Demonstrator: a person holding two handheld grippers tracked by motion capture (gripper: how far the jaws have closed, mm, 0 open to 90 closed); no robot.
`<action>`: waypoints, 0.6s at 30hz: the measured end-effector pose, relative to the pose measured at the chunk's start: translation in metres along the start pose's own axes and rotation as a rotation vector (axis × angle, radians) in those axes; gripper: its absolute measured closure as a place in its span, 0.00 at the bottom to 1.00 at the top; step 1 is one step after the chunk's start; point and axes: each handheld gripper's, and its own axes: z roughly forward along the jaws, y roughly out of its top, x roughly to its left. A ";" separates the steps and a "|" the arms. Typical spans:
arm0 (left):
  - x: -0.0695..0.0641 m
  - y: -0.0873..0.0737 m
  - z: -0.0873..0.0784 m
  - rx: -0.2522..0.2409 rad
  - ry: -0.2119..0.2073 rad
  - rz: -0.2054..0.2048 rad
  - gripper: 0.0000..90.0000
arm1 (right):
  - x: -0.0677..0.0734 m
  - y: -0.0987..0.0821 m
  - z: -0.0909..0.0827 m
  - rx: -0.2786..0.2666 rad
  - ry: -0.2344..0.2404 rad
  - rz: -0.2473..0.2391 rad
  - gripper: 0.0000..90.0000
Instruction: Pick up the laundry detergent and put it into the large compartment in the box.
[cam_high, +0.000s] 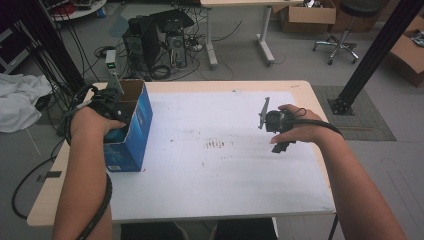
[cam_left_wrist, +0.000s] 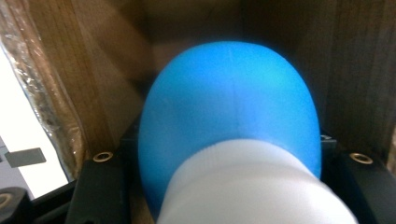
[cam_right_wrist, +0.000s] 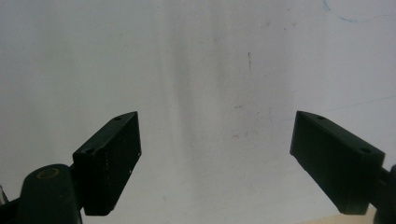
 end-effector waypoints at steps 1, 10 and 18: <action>0.000 0.000 0.000 0.000 0.000 0.001 0.43 | 0.000 0.000 0.000 0.004 -0.001 -0.002 0.18; -0.001 -0.001 0.000 -0.009 -0.009 0.008 0.41 | -0.001 0.003 0.000 -0.003 0.003 0.000 0.18; -0.007 -0.001 -0.006 -0.015 0.019 0.022 0.39 | 0.000 0.003 0.000 0.000 0.001 -0.003 0.18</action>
